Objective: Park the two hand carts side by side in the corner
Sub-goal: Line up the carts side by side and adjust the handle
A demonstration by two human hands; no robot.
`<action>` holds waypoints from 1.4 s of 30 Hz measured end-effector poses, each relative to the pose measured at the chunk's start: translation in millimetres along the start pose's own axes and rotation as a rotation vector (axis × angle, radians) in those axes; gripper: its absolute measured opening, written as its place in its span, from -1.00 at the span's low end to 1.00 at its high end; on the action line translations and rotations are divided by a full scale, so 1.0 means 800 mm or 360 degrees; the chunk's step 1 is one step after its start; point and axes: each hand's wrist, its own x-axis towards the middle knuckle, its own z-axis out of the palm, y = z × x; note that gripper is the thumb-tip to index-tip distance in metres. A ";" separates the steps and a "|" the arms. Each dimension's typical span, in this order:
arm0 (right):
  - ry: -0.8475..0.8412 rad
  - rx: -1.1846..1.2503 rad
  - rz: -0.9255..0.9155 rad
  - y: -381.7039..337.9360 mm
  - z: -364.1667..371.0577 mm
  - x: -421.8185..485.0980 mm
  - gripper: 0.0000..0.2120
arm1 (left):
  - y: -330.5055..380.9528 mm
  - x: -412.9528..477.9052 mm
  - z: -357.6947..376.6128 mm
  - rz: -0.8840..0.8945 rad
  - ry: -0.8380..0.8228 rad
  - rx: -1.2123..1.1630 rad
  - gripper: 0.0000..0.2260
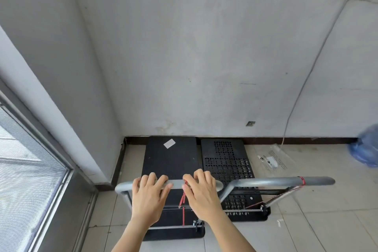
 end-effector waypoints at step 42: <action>0.0061 -0.0162 0.0226 0.427 -0.131 -0.189 -0.45 | 0.502 -0.001 0.089 0.0223 -0.0313 -0.0701 -0.64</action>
